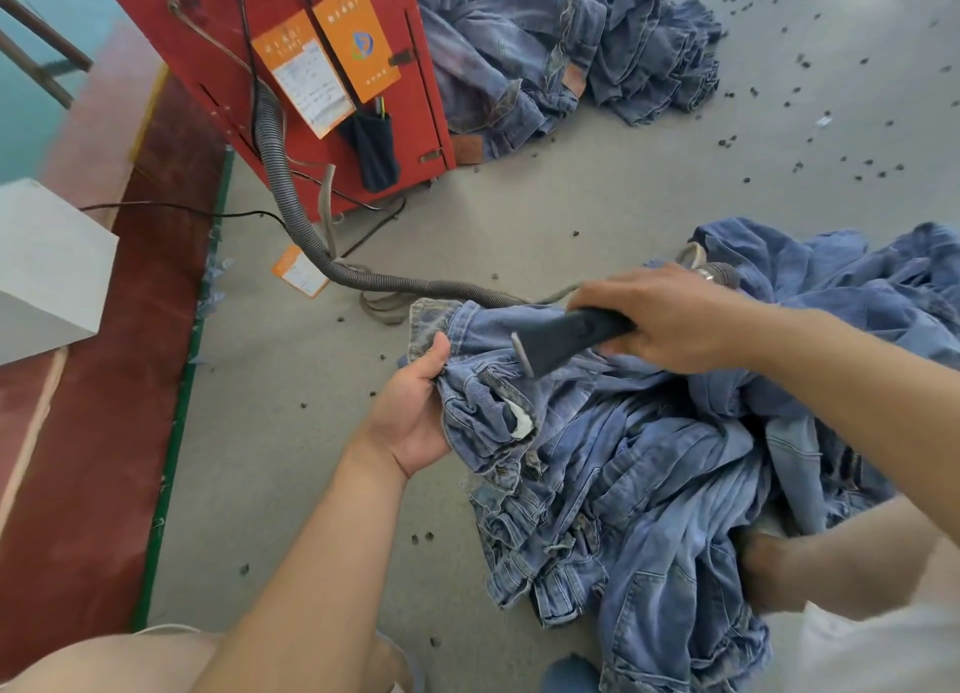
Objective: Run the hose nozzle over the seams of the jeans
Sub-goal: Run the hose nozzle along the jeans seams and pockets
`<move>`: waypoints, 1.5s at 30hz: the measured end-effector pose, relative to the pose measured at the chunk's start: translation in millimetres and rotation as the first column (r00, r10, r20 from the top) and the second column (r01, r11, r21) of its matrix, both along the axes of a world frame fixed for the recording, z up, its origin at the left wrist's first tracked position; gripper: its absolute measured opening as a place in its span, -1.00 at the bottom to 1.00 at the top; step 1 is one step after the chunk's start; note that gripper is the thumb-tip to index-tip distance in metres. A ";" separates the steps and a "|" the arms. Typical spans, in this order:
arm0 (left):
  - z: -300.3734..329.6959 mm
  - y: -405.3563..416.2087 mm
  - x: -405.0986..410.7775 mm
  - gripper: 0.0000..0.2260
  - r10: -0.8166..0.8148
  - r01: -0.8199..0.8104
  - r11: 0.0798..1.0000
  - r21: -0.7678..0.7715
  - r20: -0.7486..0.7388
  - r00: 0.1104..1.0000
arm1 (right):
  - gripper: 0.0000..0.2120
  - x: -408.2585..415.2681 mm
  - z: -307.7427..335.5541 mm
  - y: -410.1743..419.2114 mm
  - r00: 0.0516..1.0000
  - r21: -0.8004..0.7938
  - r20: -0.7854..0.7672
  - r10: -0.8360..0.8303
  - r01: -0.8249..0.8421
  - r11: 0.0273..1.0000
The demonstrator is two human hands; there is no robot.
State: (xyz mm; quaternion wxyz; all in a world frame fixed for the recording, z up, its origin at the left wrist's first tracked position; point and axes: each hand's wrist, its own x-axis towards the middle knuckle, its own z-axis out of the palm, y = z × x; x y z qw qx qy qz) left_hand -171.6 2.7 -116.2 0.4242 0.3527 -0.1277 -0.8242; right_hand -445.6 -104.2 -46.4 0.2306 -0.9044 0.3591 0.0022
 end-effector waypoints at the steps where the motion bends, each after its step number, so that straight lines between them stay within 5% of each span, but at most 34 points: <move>1: 0.7 -0.4 -0.5 -0.44 -0.007 0.007 1.000 -0.003 -0.003 1.000 | -0.69 5.8 -2.9 6.8 0.999 -0.019 -0.005 0.035 -0.035 0.999; 5: 1.4 -2.3 1.8 -0.46 -0.026 0.027 1.000 -0.013 0.011 1.000 | -0.65 28.1 -2.3 20.5 0.993 -0.024 0.106 0.056 -0.053 0.998; 10: 0.7 -0.8 1.8 -0.46 -0.021 0.021 1.000 0.011 0.019 1.000 | -0.64 24.6 11.0 8.3 0.937 0.102 0.332 -0.113 0.083 0.991; 17: 4.7 0.2 -0.6 -0.45 -0.041 0.041 0.999 0.008 0.018 0.999 | -0.66 15.5 5.4 7.2 0.999 0.078 0.031 0.009 -0.011 0.997; 20: 4.4 -1.6 0.0 -0.48 -0.038 0.037 0.999 0.016 0.041 0.998 | -0.66 30.7 4.5 18.6 0.990 0.057 0.125 0.062 -0.069 0.996; 24: -0.5 0.4 1.6 -0.47 0.022 -0.025 0.999 0.031 0.076 0.997 | -0.64 22.4 10.8 2.6 0.946 0.095 0.303 -0.119 0.094 0.991; 29: -4.3 0.3 3.4 -0.46 0.096 -0.108 0.992 0.062 0.170 0.981 | -0.62 -8.3 8.8 -17.5 0.947 0.053 0.219 -0.235 0.229 0.972; 36: -6.5 -1.2 -4.3 -0.54 0.048 -0.101 0.992 0.074 0.517 0.854 | -0.62 -5.0 -5.8 -14.6 0.953 0.000 0.193 -0.232 0.236 0.972; 39: -11.5 -5.0 -2.0 -0.68 0.134 -0.248 0.961 0.121 0.579 0.804 | -0.64 -8.0 -5.8 -17.6 0.960 -0.004 0.184 -0.208 0.213 0.977; 45: -14.6 -6.6 8.7 -0.68 0.147 -0.265 0.943 0.199 0.468 0.872 | -0.66 -20.7 -21.4 -20.5 0.999 -0.134 -0.003 -0.053 0.052 0.990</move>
